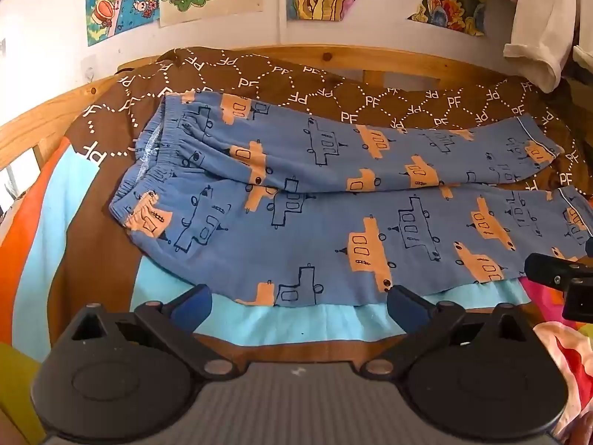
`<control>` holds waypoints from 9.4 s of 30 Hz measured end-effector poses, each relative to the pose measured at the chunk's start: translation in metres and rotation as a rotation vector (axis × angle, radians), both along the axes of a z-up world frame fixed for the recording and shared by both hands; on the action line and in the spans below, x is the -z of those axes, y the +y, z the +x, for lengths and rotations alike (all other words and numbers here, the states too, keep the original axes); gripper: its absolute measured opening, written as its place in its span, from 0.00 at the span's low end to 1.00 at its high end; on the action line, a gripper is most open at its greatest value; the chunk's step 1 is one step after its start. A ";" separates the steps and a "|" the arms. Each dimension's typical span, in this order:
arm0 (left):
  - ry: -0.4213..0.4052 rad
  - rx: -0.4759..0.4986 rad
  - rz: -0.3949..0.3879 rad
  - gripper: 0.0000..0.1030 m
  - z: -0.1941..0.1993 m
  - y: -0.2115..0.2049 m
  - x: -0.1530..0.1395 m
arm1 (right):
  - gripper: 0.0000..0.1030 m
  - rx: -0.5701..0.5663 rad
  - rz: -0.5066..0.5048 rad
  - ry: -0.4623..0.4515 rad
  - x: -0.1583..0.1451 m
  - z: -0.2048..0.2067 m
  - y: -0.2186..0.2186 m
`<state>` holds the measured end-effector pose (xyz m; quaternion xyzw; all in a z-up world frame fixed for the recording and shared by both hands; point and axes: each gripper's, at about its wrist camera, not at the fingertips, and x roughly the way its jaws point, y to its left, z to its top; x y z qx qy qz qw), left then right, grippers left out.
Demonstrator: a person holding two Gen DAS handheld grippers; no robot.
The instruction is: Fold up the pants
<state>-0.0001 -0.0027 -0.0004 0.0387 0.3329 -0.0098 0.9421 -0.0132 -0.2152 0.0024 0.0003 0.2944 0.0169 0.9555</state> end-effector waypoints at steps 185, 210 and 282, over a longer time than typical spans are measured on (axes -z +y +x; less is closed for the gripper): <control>0.128 0.262 0.329 0.80 0.358 0.035 -0.105 | 0.83 -0.664 -0.250 -0.063 -0.024 0.421 -0.022; 0.235 0.213 0.427 0.01 0.325 0.041 -0.099 | 0.00 -0.719 -0.231 -0.011 -0.042 0.402 0.006; -0.164 0.907 1.590 0.02 0.035 0.032 0.096 | 0.00 -0.750 -0.484 0.001 0.072 0.043 0.035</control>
